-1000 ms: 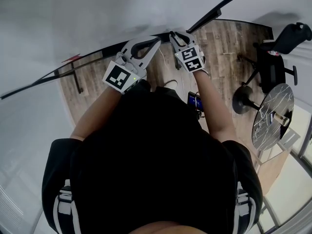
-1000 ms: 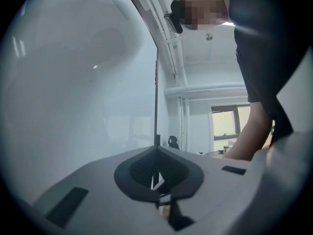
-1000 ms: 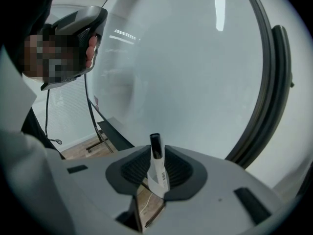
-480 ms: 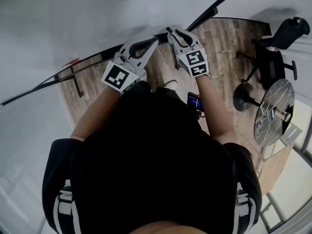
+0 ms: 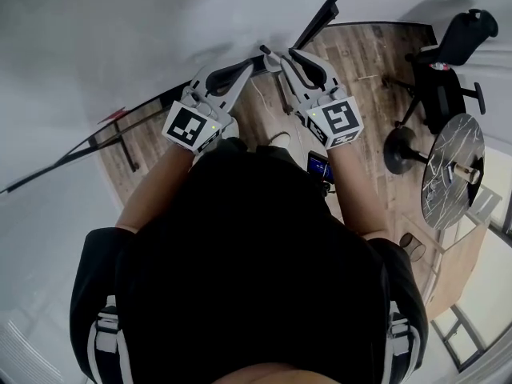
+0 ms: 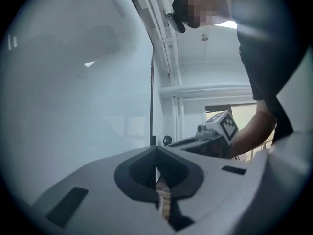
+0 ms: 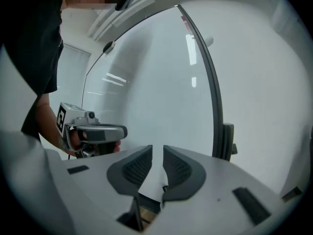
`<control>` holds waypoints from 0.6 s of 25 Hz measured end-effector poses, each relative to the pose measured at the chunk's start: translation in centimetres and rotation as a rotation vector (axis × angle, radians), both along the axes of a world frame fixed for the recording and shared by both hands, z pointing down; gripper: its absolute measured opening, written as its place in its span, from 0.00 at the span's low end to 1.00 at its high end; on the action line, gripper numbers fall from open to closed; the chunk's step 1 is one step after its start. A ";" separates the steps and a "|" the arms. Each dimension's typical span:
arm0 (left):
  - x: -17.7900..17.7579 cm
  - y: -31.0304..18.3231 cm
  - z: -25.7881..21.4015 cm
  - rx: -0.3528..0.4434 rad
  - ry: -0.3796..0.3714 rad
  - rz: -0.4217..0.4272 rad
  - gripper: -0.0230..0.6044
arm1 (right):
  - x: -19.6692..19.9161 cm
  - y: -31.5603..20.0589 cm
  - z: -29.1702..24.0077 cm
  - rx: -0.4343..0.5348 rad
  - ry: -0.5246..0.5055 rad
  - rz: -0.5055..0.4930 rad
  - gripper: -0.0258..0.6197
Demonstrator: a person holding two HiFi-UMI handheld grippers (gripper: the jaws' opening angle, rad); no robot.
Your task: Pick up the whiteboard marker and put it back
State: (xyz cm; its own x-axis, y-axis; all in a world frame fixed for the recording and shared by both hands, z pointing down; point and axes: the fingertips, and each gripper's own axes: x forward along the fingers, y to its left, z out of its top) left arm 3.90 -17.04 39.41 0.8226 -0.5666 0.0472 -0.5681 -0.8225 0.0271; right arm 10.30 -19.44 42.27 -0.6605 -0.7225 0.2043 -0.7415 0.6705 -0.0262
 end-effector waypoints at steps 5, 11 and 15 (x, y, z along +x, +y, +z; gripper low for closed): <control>1.0 0.6 -0.1 0.002 0.001 0.028 0.04 | 0.4 2.2 -2.1 0.039 -0.039 0.000 0.13; 1.8 1.3 -0.3 0.003 0.006 0.056 0.04 | 0.9 3.7 -2.6 0.055 -0.059 0.024 0.08; 2.2 1.6 -0.2 0.003 0.007 0.069 0.04 | 1.3 4.1 -2.5 0.055 -0.064 0.037 0.05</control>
State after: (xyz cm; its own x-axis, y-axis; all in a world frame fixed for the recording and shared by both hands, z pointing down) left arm 6.09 -15.46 39.22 0.8603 -0.5083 0.0399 -0.5094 -0.8600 0.0285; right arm 11.58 -15.32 39.73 -0.6432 -0.7558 0.1224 -0.7641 0.6440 -0.0383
